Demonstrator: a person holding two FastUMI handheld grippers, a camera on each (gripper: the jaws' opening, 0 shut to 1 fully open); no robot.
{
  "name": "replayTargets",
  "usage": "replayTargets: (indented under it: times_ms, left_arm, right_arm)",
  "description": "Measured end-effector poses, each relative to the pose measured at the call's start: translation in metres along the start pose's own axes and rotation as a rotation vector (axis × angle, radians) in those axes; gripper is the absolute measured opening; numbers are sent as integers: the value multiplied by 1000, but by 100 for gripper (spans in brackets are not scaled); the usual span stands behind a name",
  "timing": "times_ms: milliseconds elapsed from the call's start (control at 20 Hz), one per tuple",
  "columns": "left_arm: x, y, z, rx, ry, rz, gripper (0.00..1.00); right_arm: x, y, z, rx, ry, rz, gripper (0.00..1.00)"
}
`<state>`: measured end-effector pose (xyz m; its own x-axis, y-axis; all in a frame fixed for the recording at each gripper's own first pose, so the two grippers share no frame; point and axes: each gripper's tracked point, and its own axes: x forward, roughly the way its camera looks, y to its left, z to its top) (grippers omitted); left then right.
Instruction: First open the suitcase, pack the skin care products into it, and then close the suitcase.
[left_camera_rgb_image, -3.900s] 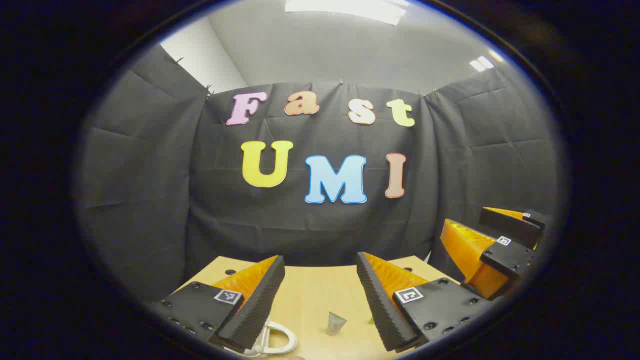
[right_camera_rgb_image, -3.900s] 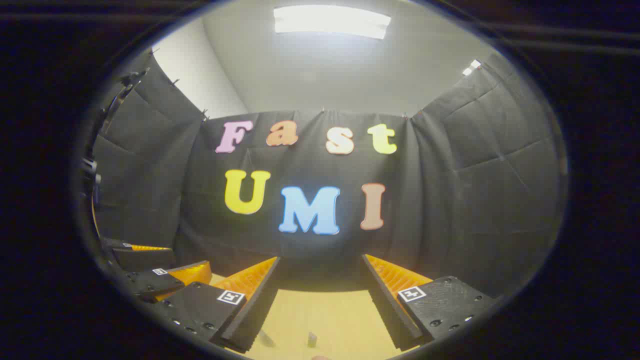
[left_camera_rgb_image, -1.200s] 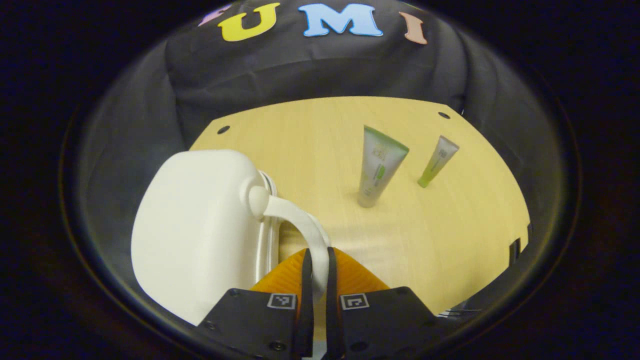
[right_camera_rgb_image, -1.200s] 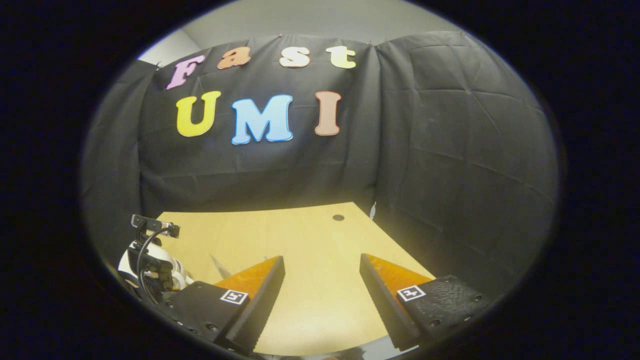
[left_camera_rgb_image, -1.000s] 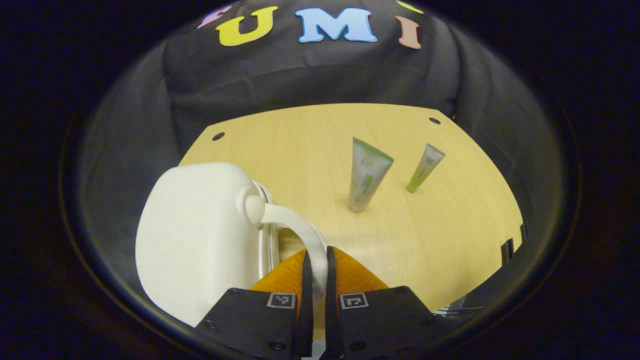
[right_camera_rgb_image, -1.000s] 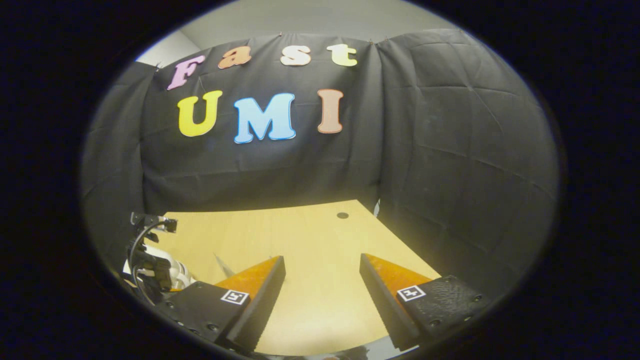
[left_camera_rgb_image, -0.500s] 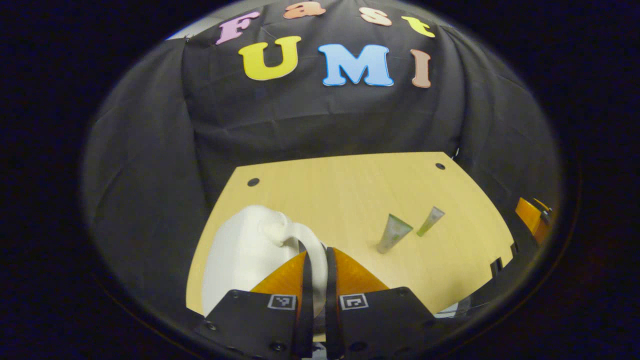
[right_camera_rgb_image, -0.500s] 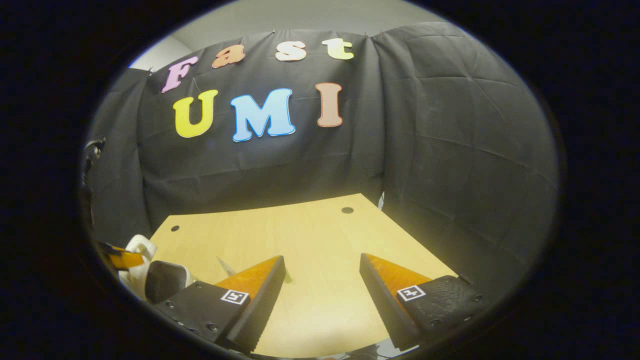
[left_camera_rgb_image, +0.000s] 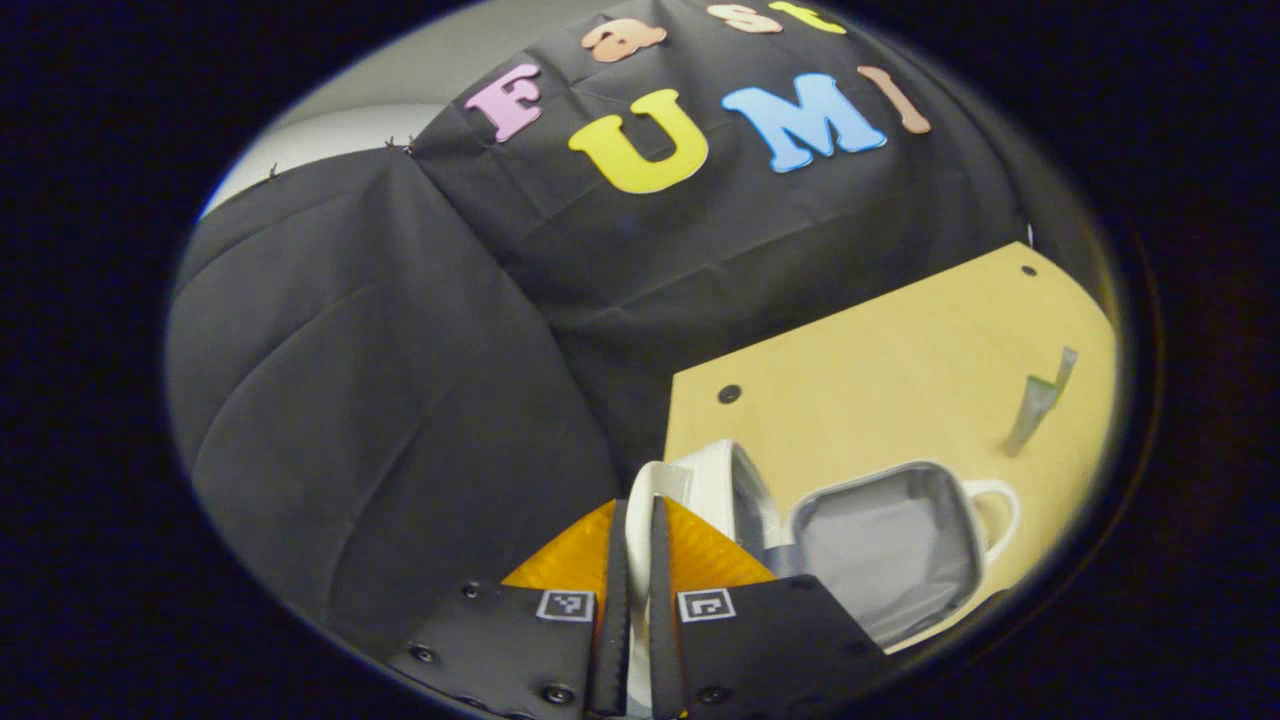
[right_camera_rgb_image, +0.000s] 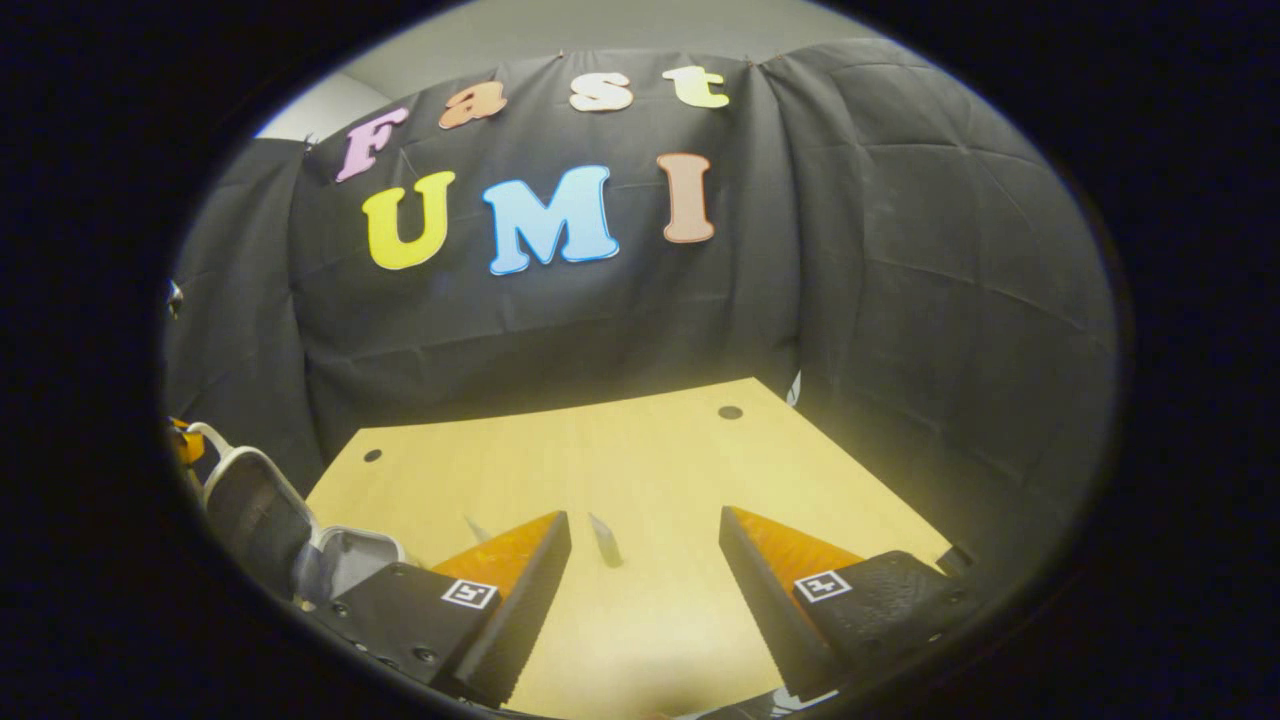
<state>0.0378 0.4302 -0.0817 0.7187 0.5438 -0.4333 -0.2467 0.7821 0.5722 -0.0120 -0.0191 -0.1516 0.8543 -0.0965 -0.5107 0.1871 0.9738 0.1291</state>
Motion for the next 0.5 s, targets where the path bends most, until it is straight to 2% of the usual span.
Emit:
replayTargets:
  times_ms: [200,300,350,400,500]
  left_arm:
    - [74,41,-46,24,73,61,17]
    - [104,53,-67,31,89,60,17]
    - [112,59,-74,12,81,71,17]
    - [119,65,-82,-15,87,81,22]
    - [126,75,-103,-65,117,106,23]
  right_arm:
    - [9,0,-1,18,19,-9,92]
    - [12,-3,1,31,19,-25,91]
    - [14,-7,2,39,19,-34,91]
    - [16,-10,4,47,20,-43,92]
    - [19,-15,3,64,28,-61,91]
